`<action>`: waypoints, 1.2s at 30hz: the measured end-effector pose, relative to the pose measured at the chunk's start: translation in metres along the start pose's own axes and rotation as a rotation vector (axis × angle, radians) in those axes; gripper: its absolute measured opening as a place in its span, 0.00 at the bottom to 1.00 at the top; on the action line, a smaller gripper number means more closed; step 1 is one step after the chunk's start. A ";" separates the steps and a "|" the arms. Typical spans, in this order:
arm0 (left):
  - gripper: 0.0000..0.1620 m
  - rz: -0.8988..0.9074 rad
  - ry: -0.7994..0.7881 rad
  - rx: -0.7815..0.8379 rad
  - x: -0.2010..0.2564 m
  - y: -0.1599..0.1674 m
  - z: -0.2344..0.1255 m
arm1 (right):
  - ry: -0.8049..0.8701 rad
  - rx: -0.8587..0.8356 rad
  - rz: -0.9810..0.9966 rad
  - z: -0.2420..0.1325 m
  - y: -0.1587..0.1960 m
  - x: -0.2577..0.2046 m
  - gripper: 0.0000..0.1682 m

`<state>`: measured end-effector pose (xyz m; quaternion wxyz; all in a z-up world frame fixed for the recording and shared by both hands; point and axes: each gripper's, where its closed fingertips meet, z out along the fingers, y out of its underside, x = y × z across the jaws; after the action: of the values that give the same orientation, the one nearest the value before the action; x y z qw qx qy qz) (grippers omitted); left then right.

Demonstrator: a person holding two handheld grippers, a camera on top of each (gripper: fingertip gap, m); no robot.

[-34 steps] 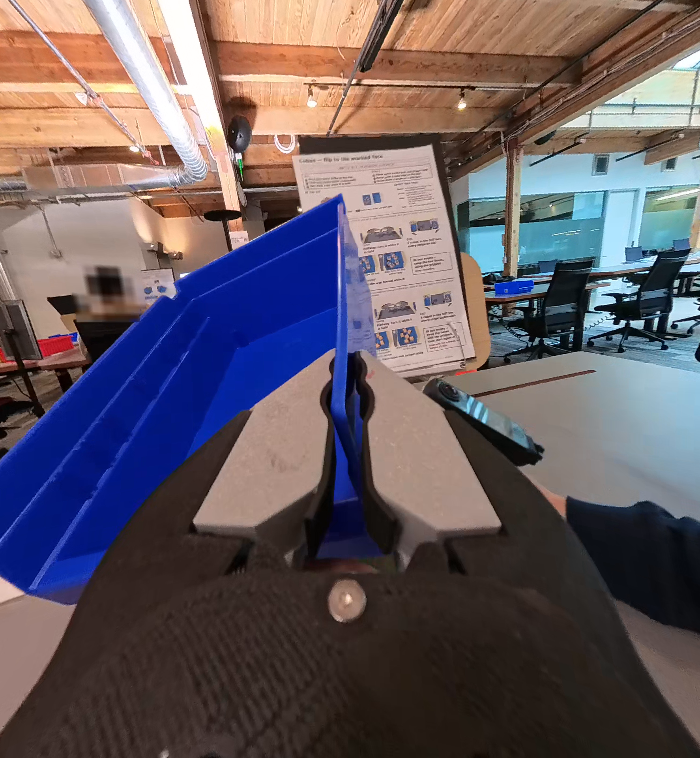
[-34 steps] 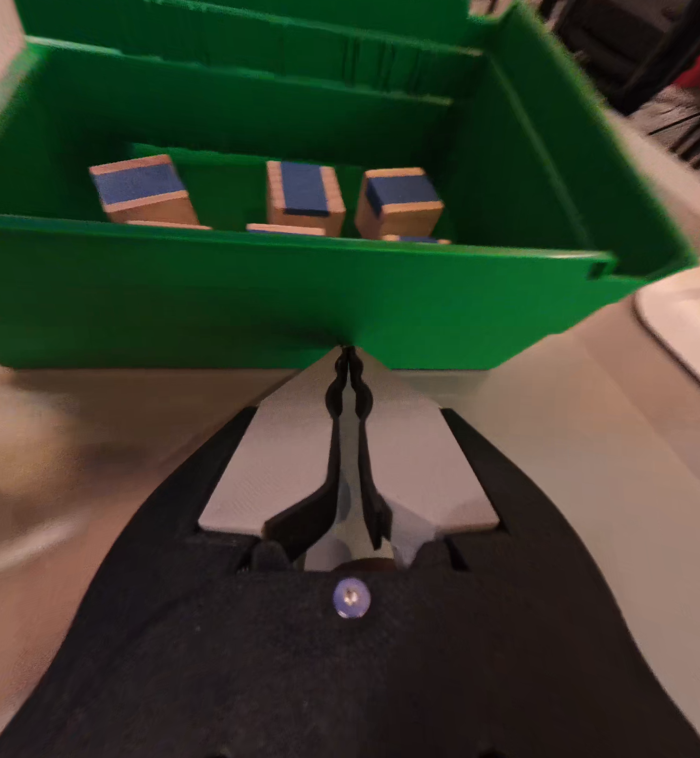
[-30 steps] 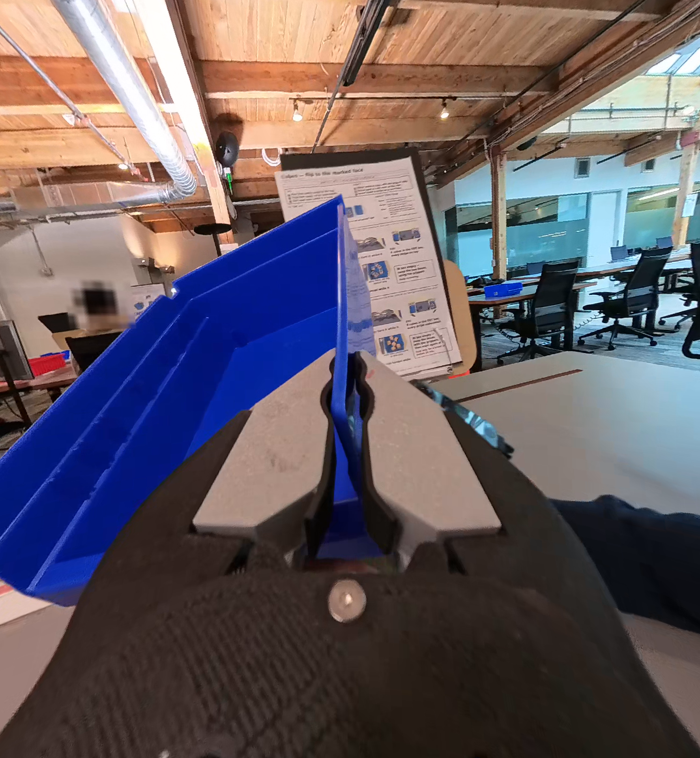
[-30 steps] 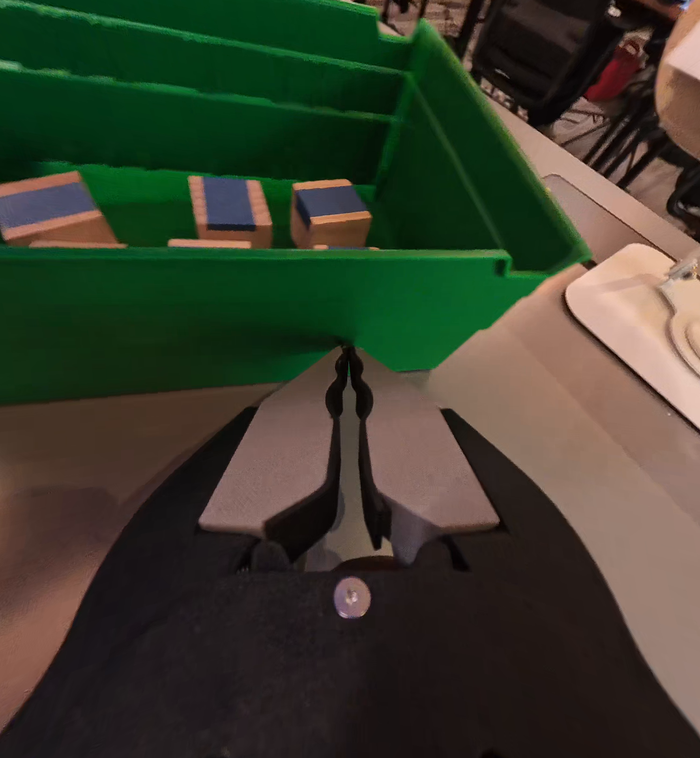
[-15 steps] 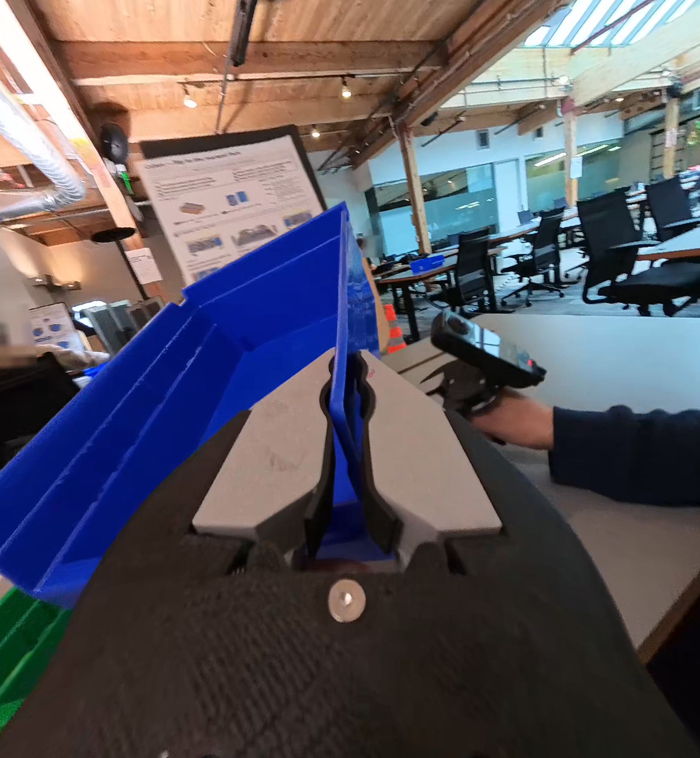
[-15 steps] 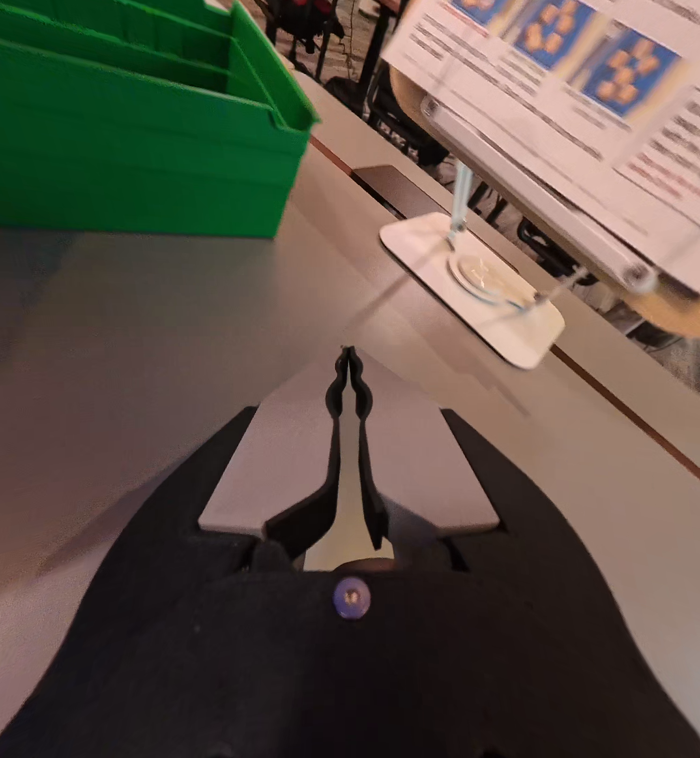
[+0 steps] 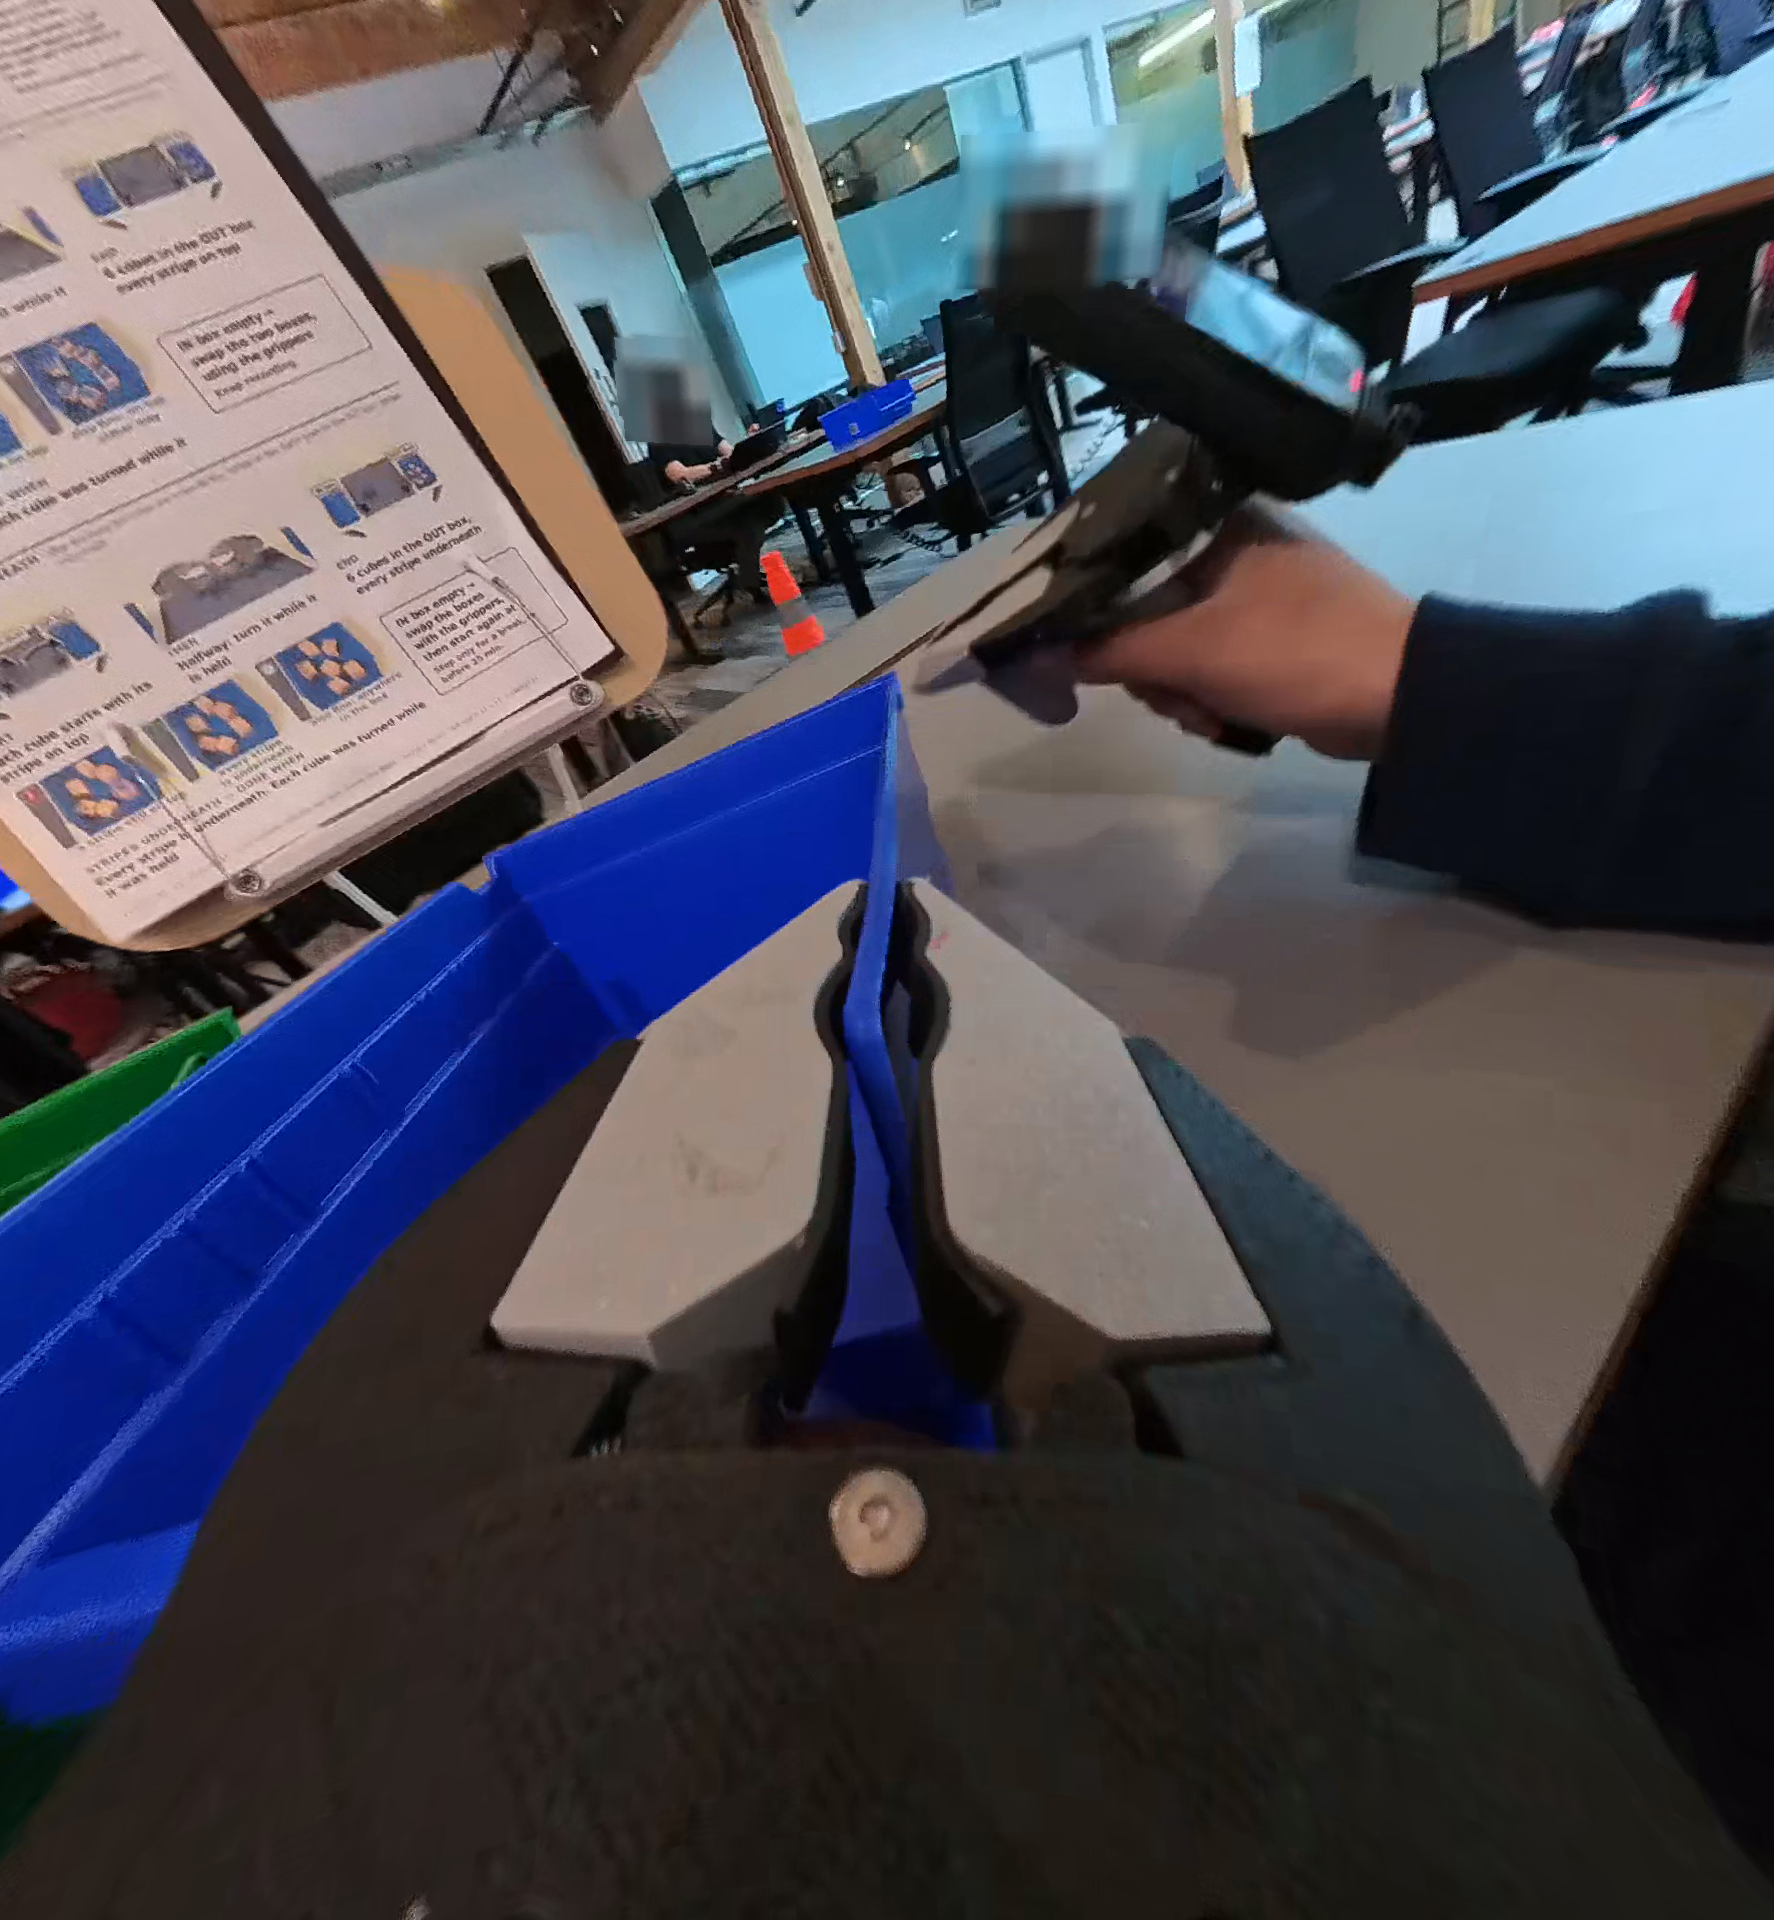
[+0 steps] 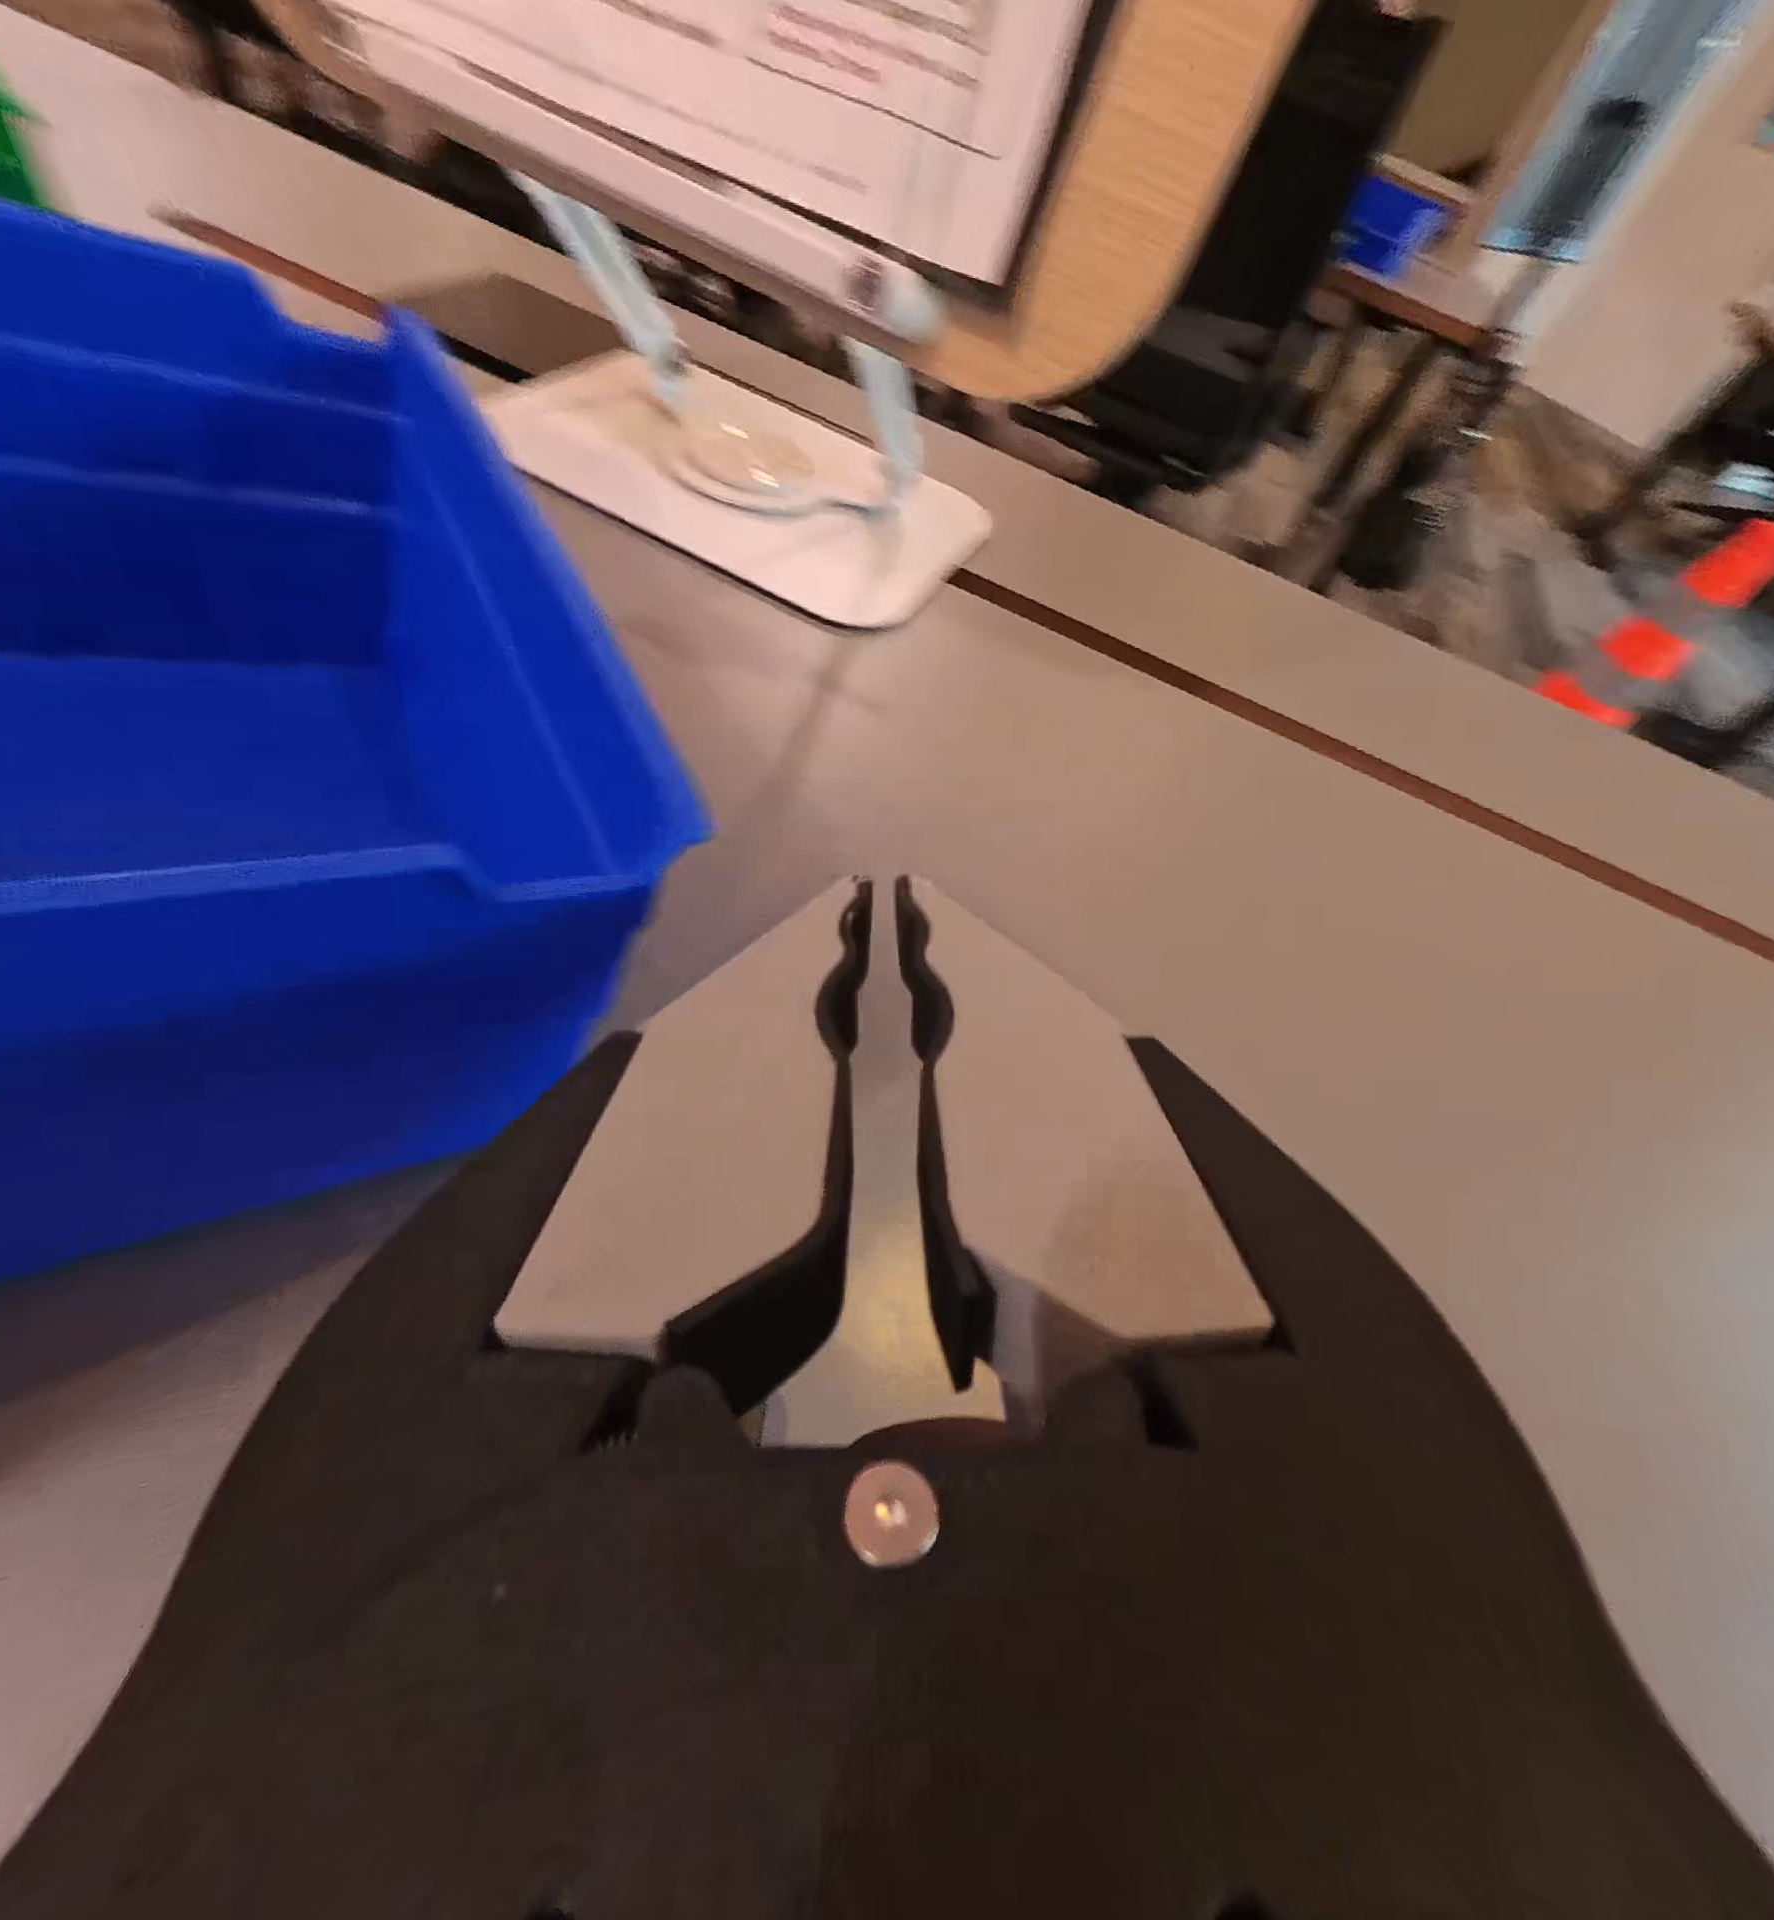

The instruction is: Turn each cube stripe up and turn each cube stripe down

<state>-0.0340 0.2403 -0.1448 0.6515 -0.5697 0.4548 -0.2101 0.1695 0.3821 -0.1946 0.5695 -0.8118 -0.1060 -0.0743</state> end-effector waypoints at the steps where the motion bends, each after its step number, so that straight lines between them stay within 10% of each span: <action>1: 0.01 0.012 -0.011 -0.003 0.003 0.002 0.004 | 0.058 -0.026 -0.008 -0.002 0.005 0.015 0.02; 12: 0.18 -0.239 0.279 -0.080 0.066 -0.005 0.061 | 0.148 0.153 0.223 -0.079 0.002 0.080 0.11; 20: 0.27 -0.248 0.131 -0.098 -0.028 0.012 -0.033 | -0.613 0.032 -0.057 -0.163 -0.038 -0.162 0.28; 23: 0.30 -0.217 -0.037 -0.126 -0.090 0.024 -0.075 | -0.538 -0.161 -0.291 -0.148 0.000 -0.216 0.31; 27: 0.37 -0.159 -0.159 -0.276 -0.146 0.062 -0.117 | -0.327 -0.271 -0.437 -0.125 0.023 -0.196 0.00; 36: 0.28 -0.087 -0.244 -0.443 -0.186 0.156 -0.124 | 0.001 -0.497 -0.188 -0.133 0.079 -0.005 0.14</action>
<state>-0.2685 0.3604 -0.2167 0.5513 -0.7385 0.3830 -0.0630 0.1848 0.2304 -0.2221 0.3431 -0.9133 -0.1594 -0.1509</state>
